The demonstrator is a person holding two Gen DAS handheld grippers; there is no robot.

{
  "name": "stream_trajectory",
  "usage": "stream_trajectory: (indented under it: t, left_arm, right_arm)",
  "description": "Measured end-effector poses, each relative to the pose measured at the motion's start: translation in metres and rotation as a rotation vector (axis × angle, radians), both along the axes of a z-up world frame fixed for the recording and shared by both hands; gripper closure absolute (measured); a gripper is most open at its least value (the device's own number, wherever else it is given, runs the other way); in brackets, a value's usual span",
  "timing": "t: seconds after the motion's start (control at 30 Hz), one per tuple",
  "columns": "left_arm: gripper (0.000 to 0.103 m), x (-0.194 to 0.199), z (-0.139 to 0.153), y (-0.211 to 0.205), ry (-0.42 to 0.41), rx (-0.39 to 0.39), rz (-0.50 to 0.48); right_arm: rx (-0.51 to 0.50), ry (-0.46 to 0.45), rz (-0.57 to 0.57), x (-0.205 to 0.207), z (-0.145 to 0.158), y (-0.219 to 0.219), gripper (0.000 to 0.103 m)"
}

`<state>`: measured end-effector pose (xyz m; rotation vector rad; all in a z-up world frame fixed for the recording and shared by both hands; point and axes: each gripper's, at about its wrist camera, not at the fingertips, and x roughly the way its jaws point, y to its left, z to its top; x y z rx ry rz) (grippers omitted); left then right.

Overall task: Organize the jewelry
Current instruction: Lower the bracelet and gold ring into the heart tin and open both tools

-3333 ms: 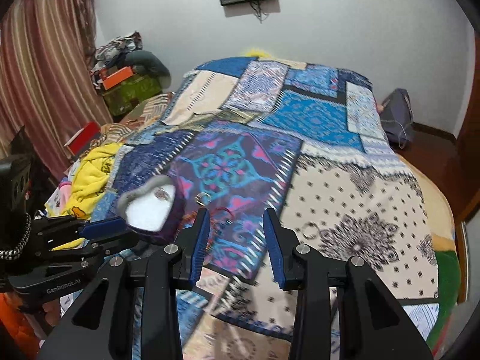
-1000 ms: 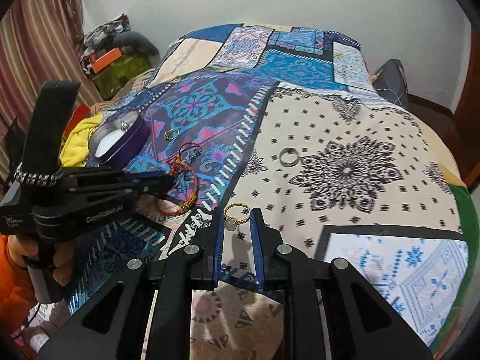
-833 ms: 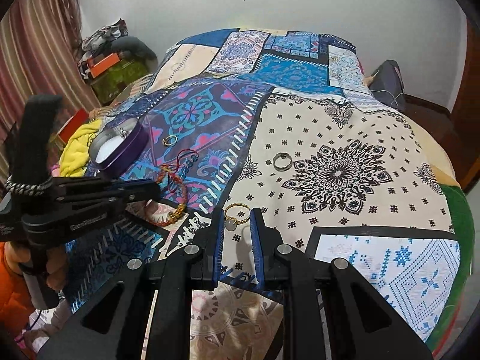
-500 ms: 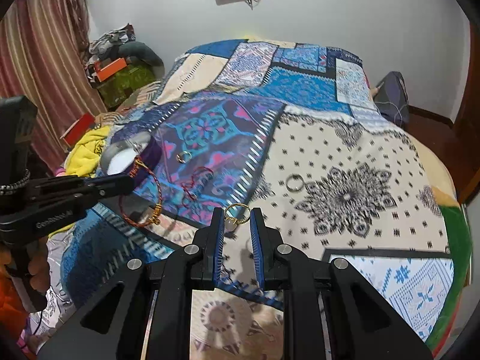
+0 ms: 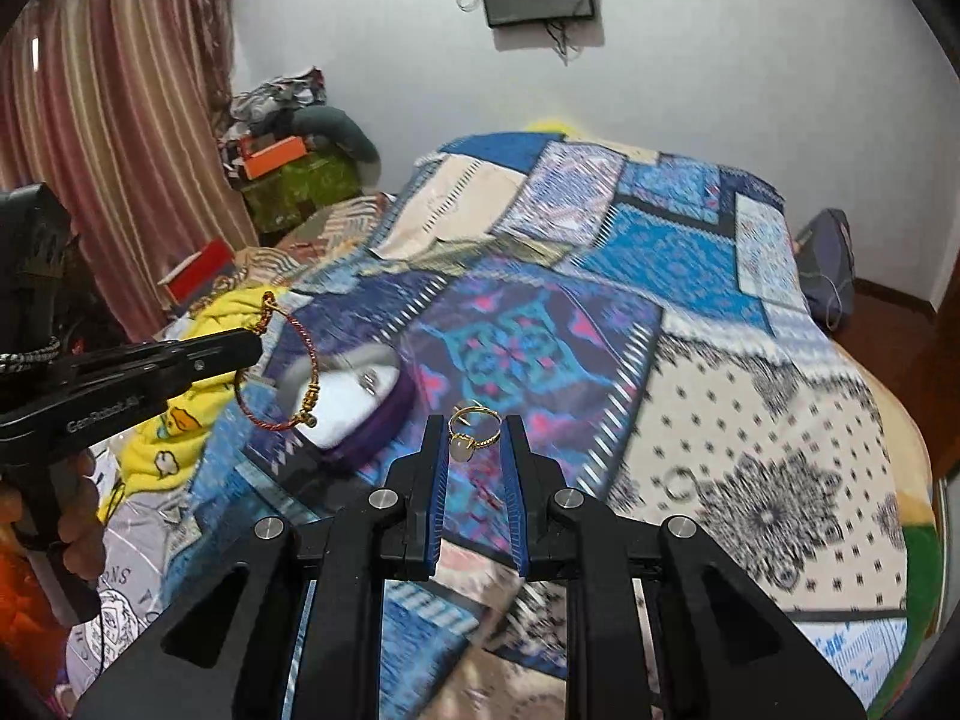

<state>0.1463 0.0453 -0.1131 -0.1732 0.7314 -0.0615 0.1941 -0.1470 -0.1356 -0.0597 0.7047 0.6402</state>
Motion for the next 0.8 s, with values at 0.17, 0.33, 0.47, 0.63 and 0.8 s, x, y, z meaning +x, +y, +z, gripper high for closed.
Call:
stream_trajectory:
  t: [0.17,0.33,0.47,0.63,0.8]
  left_arm:
    - [0.100,0.001,0.003,0.020,-0.021,-0.010,0.036]
    - [0.100,0.004,-0.001,0.031,-0.024,-0.002,0.047]
    - [0.100,0.010,-0.012,0.038,-0.002,-0.009,0.041]
    - [0.100,0.018,-0.028,0.042,0.030,-0.026,0.031]
    - [0.100,0.027,-0.042,0.045,0.054,-0.036,0.021]
  right_arm:
    - [0.010,-0.011,0.035,0.003,0.005,0.021,0.087]
    - [0.016,-0.001,0.070,0.008,0.003,0.042,0.087]
    - [0.014,0.012,0.100,0.010,-0.003,0.056,0.087]
    - [0.000,0.037,0.133,0.014,-0.014,0.074,0.087]
    - [-0.017,0.063,0.155,0.019,-0.025,0.086,0.087]
